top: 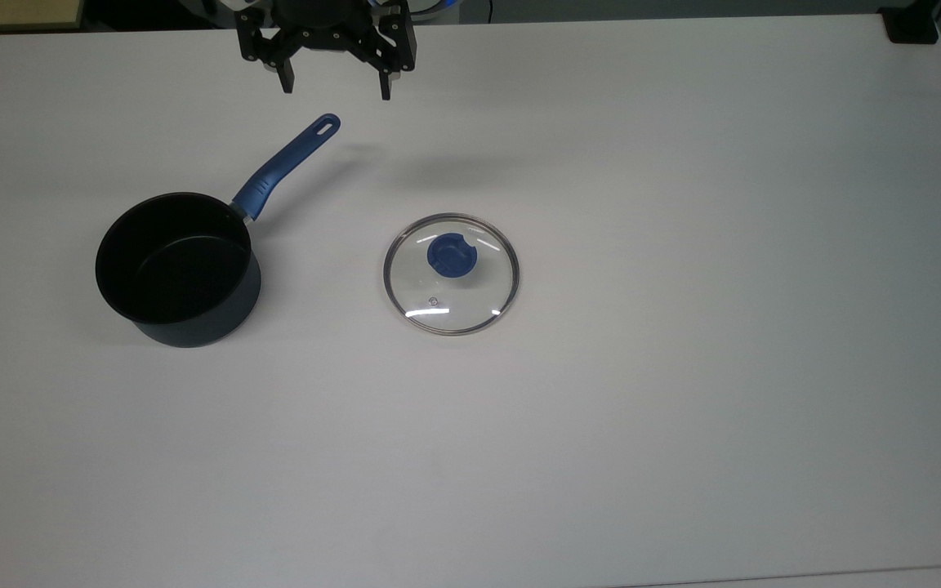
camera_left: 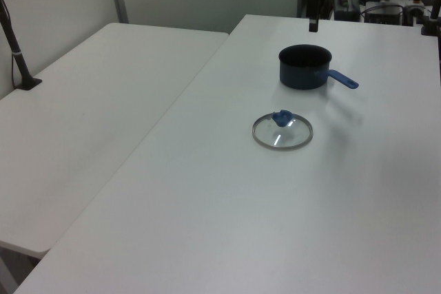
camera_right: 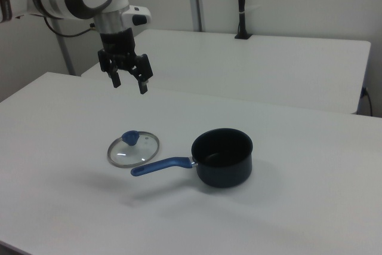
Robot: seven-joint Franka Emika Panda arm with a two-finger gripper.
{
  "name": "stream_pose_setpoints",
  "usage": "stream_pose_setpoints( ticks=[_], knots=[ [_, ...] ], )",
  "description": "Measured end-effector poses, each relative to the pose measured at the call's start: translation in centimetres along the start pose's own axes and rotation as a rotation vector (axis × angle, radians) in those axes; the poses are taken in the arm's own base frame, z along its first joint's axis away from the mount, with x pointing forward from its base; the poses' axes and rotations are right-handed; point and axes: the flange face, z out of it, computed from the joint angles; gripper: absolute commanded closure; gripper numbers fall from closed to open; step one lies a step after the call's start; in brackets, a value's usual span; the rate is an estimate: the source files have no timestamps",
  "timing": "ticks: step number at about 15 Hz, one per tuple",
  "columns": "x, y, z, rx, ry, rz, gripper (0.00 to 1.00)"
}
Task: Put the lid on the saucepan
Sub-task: 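Move the open gripper toward the glass lid's blue knob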
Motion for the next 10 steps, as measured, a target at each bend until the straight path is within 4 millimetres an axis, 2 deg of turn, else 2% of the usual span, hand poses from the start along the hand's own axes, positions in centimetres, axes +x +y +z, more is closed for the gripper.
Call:
stream_pose_setpoints(
  ticks=[4, 7, 10],
  knots=[
    [0.0, -0.7, 0.9, 0.003, -0.017, -0.007, 0.00],
    [0.1, -2.6, 1.7, 0.009, -0.009, 0.090, 0.00],
    [0.9, -3.0, 2.0, 0.018, 0.034, 0.174, 0.00]
  ],
)
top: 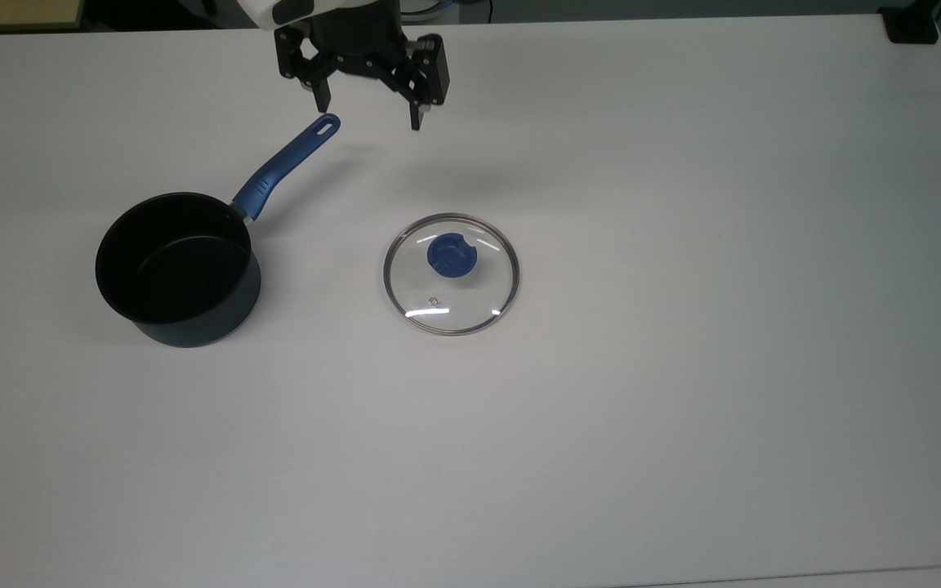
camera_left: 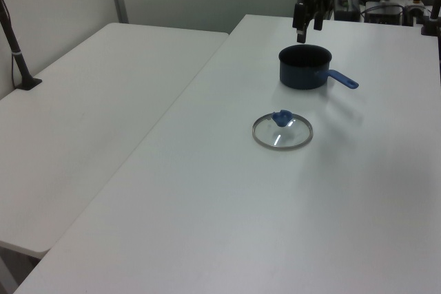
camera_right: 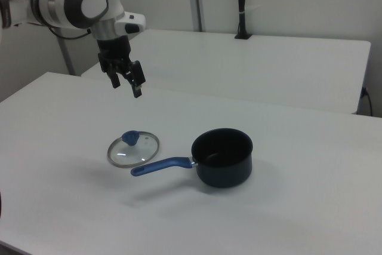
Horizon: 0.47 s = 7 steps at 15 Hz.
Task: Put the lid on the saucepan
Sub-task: 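Lower the gripper down over the blue knob of the lid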
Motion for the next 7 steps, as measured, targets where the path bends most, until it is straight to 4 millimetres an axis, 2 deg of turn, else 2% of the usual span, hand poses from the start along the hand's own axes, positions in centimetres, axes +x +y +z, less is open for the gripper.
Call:
stream_pose_setpoints(
  ticks=[3, 7],
  knots=[
    [0.9, -1.0, 2.7, -0.003, -0.026, 0.097, 0.00],
    [2.8, -4.4, 9.0, 0.001, -0.030, 0.267, 0.00]
  ],
)
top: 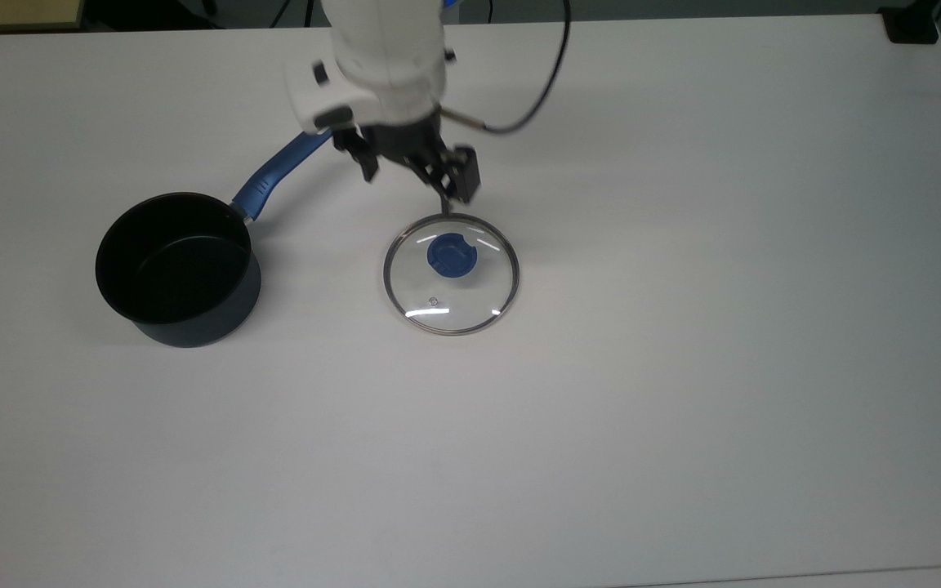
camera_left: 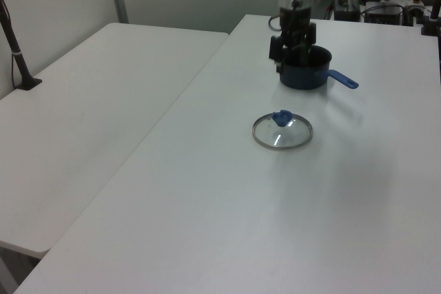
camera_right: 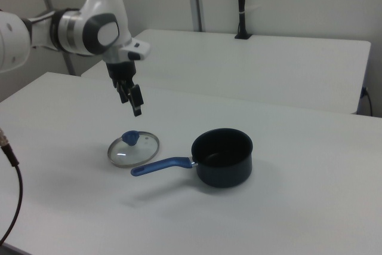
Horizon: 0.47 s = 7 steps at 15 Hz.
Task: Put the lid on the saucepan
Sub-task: 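Lower the gripper down over the blue knob of the lid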
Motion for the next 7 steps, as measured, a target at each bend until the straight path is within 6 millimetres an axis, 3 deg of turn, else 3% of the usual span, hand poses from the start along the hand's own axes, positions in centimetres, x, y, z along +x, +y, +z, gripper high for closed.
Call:
stream_pose_setpoints(
  ticks=[3, 7],
  knots=[
    [-0.2, -2.0, 5.5, 0.002, -0.003, 0.104, 0.00],
    [-1.7, -3.4, 9.0, -0.019, -0.035, 0.102, 0.00]
  ],
)
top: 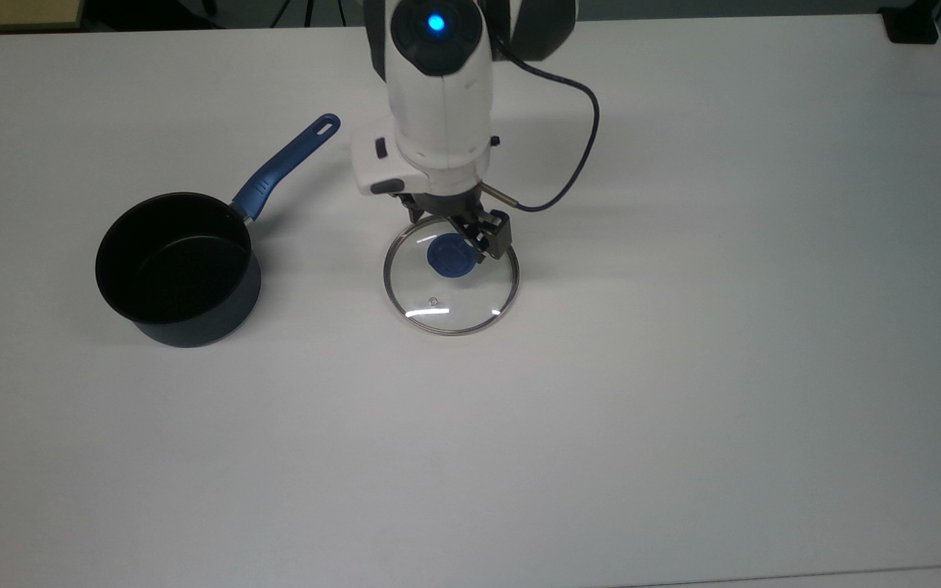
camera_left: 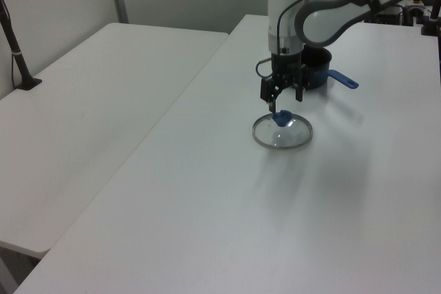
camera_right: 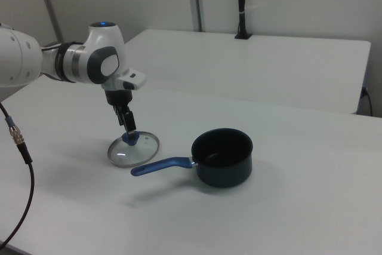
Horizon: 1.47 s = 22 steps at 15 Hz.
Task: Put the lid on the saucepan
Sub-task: 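Lower the gripper down over the blue knob of the lid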
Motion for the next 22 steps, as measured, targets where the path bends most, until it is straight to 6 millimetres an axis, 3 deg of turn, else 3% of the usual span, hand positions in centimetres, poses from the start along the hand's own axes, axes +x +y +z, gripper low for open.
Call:
stream_pose_setpoints(
  ticks=[15, 22],
  knots=[
    [-0.1, -0.9, 3.7, -0.031, -0.028, -0.007, 0.00],
    [0.3, -1.3, 4.5, -0.017, 0.005, -0.006, 0.17]
  ],
)
